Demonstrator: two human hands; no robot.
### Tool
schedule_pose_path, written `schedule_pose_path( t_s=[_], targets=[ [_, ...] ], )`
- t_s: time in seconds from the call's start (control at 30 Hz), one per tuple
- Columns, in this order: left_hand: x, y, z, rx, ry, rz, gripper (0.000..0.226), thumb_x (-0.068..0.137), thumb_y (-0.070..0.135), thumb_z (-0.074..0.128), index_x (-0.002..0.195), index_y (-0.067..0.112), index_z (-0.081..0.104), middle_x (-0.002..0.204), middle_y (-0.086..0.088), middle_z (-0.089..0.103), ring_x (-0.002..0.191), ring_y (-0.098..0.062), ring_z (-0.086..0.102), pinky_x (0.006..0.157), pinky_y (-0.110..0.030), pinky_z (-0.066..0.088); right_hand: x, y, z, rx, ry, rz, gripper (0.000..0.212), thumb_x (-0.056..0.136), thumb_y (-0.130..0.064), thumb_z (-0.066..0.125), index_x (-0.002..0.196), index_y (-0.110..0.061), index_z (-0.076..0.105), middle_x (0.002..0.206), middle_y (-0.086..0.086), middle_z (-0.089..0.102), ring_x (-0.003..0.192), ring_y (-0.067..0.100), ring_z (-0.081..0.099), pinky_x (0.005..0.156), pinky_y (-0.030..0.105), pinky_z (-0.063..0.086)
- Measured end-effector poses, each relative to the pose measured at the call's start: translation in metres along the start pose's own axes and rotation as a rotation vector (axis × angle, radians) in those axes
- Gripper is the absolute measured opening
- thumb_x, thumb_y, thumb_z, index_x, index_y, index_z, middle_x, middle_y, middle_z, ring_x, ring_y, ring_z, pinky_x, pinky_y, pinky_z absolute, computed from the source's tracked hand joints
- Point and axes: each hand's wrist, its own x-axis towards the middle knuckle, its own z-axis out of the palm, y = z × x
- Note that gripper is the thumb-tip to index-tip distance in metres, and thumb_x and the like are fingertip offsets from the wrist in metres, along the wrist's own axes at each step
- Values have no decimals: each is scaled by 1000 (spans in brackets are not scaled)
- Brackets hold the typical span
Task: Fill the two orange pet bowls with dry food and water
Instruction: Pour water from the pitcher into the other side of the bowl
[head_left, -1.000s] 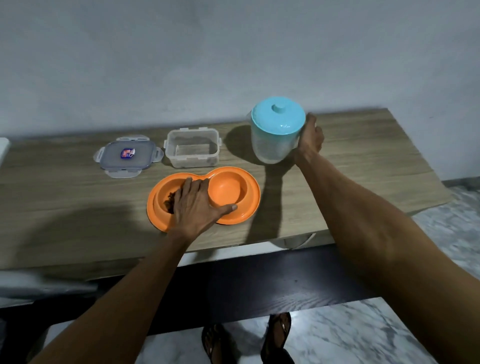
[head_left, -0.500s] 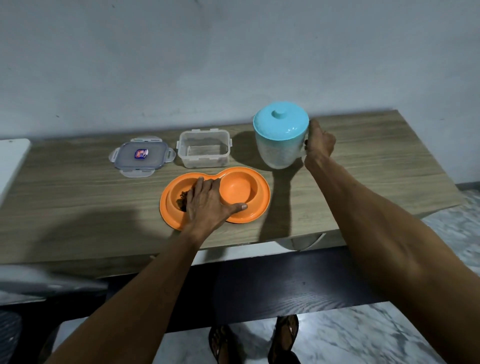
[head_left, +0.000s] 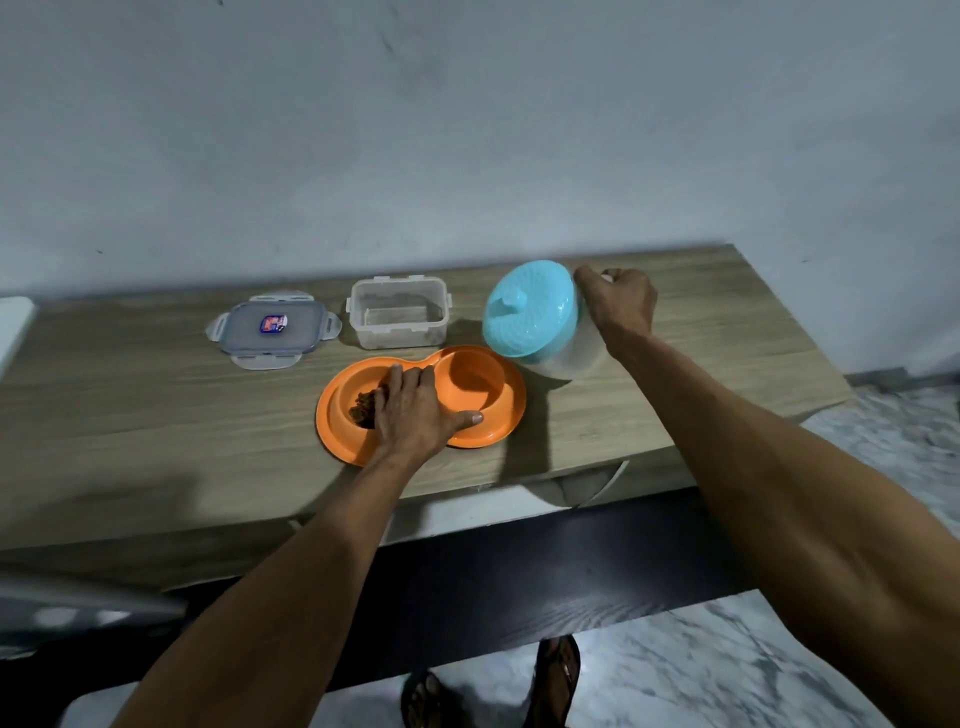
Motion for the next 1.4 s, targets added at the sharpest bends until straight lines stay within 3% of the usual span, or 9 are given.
schedule_pose_path(
  t_s=[0.17, 0.57, 1.4],
  targets=[
    [-4, 0, -4, -4, -22, 4, 102, 73, 69, 65, 151, 15, 28, 157, -9, 29, 151, -30, 8, 118, -57, 15, -9, -8, 0, -102, -15, -124, 40, 71, -35, 65, 45, -14, 43, 54, 7, 41, 56, 19, 41, 58, 32, 38],
    [-3, -1, -1, 1, -14, 4, 102, 73, 70, 65, 151, 15, 28, 158, -8, 27, 151, -28, 7, 118, -59, 15, -20, -18, 5, -221, -32, -278, 43, 73, -31, 64, 44, -14, 37, 43, -5, 31, 46, 10, 31, 55, 28, 33],
    [-3, 0, -1, 10, -10, 12, 102, 74, 69, 65, 152, 16, 27, 159, -7, 27, 151, -28, 7, 118, -59, 13, -19, -30, -2, -277, -54, -350, 41, 72, -32, 63, 44, -16, 37, 47, 3, 32, 49, 16, 32, 55, 29, 34]
  ],
)
